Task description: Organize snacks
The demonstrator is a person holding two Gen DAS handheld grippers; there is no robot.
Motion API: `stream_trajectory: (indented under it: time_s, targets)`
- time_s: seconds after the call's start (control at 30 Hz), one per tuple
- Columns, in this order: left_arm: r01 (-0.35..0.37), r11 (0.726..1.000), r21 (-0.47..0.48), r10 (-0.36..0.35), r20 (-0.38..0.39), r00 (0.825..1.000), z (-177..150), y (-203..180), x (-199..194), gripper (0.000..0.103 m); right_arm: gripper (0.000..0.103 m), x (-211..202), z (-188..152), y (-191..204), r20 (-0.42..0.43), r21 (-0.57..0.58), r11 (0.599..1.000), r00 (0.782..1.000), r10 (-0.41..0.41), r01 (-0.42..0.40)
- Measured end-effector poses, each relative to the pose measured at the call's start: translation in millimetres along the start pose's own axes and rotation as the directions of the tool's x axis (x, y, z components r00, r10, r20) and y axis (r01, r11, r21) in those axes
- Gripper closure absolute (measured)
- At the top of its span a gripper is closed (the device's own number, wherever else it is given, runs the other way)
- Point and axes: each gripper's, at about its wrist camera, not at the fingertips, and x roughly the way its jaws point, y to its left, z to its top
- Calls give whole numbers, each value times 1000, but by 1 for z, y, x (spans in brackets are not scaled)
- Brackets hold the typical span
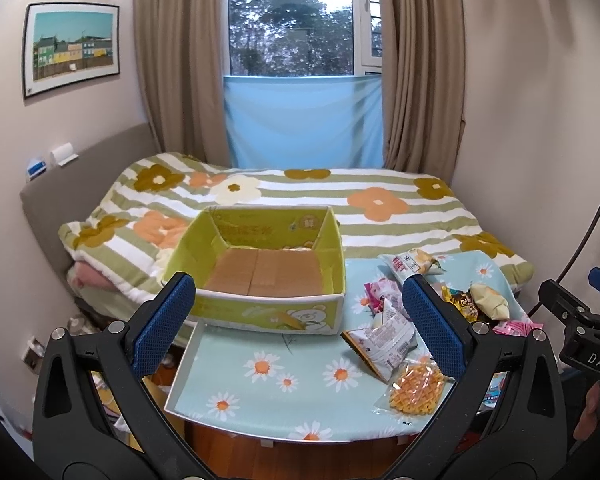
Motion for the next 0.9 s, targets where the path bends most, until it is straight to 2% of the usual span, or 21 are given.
stream_trajectory:
  time_s: [0.9]
  targets:
    - [22, 1000, 1, -22, -7, 1000, 1, -6, 1, 0, 0, -1, 3, -4, -8, 1, 1000, 1000, -3, 3]
